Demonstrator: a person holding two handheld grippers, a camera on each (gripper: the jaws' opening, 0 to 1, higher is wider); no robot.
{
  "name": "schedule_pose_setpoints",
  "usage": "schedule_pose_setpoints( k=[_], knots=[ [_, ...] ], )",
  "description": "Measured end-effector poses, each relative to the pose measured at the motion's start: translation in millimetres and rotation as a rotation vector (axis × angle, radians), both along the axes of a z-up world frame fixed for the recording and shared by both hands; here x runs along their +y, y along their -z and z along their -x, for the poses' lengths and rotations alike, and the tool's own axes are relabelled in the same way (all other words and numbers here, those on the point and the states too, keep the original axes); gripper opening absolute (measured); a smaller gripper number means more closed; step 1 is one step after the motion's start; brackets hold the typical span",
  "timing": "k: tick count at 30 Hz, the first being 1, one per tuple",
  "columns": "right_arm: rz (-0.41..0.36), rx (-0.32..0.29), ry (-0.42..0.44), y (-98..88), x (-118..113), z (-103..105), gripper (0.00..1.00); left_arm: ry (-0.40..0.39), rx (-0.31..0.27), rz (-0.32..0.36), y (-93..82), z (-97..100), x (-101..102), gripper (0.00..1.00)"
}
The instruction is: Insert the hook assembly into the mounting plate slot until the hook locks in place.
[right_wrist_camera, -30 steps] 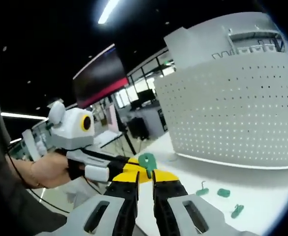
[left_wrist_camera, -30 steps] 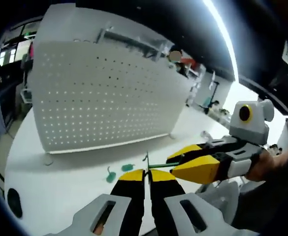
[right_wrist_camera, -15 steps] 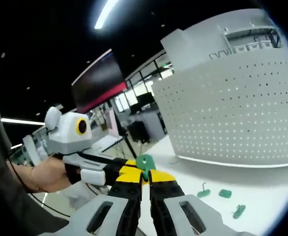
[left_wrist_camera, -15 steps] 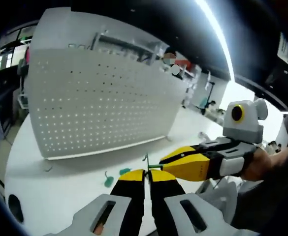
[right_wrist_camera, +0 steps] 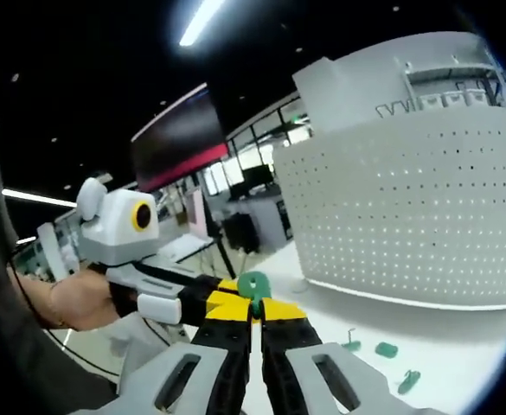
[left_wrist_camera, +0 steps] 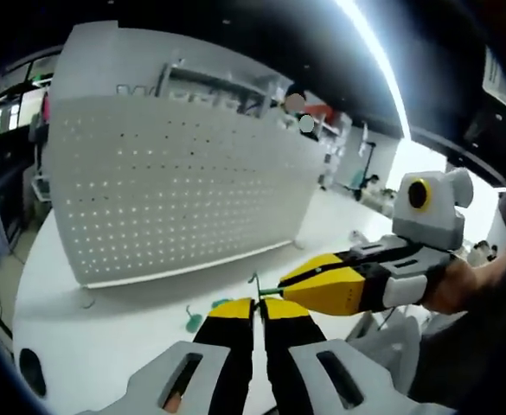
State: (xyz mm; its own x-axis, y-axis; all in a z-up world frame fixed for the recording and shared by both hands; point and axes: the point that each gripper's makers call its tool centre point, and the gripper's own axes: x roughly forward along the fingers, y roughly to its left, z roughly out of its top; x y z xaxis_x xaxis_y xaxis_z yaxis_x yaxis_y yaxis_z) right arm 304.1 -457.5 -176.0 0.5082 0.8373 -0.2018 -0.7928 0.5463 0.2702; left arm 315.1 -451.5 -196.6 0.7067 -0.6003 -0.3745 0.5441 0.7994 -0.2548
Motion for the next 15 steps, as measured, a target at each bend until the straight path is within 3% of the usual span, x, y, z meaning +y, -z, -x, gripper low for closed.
schedule_pose_setpoints(
  k=[6, 10, 15],
  knots=[
    [0.023, -0.014, 0.0, 1.8, 1.2, -0.2, 0.0, -0.002, -0.001, 0.02, 2.8, -1.1, 2.2, 0.04],
    [0.029, 0.015, 0.003, 6.4, 1.4, -0.4, 0.0, 0.007, 0.005, 0.034, 6.6, -0.3, 2.5, 0.04],
    [0.035, 0.025, 0.001, 9.6, 0.9, 1.2, 0.0, 0.051, -0.026, -0.031, 9.8, 3.5, 0.0, 0.05]
  ],
)
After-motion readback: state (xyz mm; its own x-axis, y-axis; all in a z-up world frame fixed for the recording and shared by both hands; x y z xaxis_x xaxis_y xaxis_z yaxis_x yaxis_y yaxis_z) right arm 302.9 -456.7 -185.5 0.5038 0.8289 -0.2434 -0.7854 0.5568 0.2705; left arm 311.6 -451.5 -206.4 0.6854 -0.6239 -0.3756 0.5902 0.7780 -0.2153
